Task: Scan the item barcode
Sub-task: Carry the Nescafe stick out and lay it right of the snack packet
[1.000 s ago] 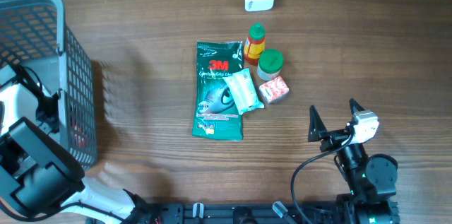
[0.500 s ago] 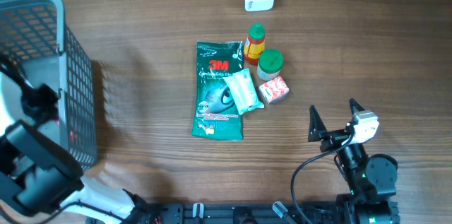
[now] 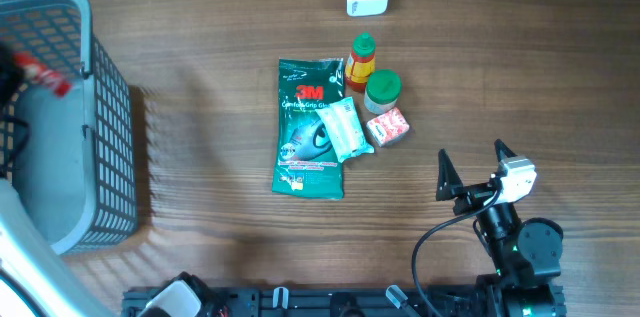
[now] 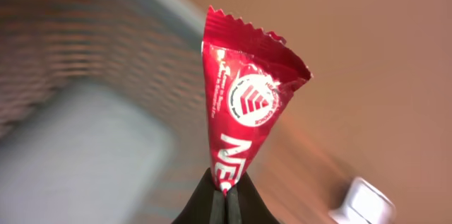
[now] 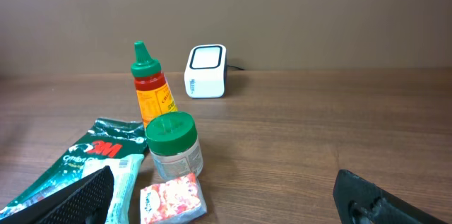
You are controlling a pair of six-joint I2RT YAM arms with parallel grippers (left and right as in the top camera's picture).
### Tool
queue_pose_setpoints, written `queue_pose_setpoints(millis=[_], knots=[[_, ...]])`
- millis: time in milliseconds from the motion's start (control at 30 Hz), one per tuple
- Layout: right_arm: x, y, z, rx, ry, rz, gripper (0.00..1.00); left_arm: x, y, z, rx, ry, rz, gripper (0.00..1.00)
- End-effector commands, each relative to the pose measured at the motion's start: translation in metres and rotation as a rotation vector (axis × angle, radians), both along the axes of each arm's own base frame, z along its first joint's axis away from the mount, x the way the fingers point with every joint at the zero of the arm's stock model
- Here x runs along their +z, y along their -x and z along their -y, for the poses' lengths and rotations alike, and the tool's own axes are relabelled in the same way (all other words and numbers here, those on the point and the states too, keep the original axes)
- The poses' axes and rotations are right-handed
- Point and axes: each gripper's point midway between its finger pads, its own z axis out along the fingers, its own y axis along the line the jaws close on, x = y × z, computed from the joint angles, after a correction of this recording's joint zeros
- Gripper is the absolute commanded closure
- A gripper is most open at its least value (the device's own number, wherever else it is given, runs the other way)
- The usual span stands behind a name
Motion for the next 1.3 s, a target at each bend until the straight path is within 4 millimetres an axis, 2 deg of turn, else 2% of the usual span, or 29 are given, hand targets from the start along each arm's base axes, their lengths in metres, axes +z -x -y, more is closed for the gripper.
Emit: queue_pose_setpoints(millis=[0,167,233,367,433,533,733,900,1067,1167,1267], knots=[[0.001,-0.001,0.002,-0.012,-0.013,0.001,0.00,0.016,-0.013,0.096,-0.445,0.076,0.104,0.96],[0.001,-0.001,0.002,-0.012,-0.013,0.001,0.00,-0.019,-0.021,0.183,-0.755,0.057,0.029,0.96],[0.001,-0.001,0.002,-0.012,-0.013,0.001,0.00,-0.038,-0.023,0.226,-0.912,0.037,0.007,0.96],[0.001,-0.001,0.002,-0.012,-0.013,0.001,0.00,-0.073,-0.027,0.296,-1.111,0.018,-0.037,0.96],[0.001,-0.001,0.002,-0.012,-0.013,0.001,0.00,-0.090,-0.029,0.323,-1.168,-0.006,-0.065,0.96],[0.001,-0.001,0.002,-0.012,-0.013,0.001,0.00,-0.128,-0.035,0.368,-1.232,-0.097,-0.134,0.96],[0.001,-0.001,0.002,-0.012,-0.013,0.001,0.00,-0.197,-0.055,0.446,-1.295,-0.270,-0.177,0.96],[0.001,-0.001,0.002,-0.012,-0.013,0.001,0.00,-0.258,-0.075,0.484,-1.270,-0.398,-0.196,0.96],[0.001,-0.001,0.002,-0.012,-0.013,0.001,0.00,-0.310,-0.066,0.518,-1.318,-0.383,-0.234,0.96],[0.001,-0.001,0.002,-0.012,-0.013,0.001,0.00,-0.323,-0.056,0.528,-1.348,-0.389,-0.252,0.96],[0.001,-0.001,0.002,-0.012,-0.013,0.001,0.00,-0.323,-0.046,0.540,-1.377,-0.393,-0.243,0.96]])
